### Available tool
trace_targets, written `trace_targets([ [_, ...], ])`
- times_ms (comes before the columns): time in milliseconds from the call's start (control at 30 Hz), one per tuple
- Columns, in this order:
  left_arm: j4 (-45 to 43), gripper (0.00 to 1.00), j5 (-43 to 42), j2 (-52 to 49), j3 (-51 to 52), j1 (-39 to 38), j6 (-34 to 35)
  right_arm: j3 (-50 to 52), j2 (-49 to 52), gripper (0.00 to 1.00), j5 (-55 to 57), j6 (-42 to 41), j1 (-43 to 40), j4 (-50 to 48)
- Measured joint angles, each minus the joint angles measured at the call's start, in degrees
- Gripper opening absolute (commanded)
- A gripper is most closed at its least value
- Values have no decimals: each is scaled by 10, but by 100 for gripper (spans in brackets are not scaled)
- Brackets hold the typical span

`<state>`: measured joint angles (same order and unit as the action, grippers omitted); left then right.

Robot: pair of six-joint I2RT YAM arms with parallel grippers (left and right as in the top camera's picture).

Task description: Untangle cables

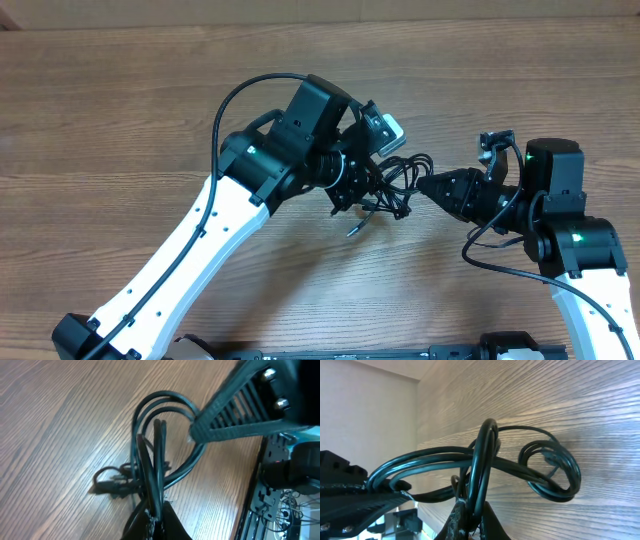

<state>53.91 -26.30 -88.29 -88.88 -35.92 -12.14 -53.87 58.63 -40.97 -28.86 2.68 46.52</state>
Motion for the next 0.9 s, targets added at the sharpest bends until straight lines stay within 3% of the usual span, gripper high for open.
trace_targets([
  [400, 74, 4, 107, 0, 0, 10, 59, 0, 0, 4, 4, 1, 1, -2],
  [900, 123, 4, 242, 0, 0, 17, 104, 0, 1, 4, -118, 1, 4, -55],
])
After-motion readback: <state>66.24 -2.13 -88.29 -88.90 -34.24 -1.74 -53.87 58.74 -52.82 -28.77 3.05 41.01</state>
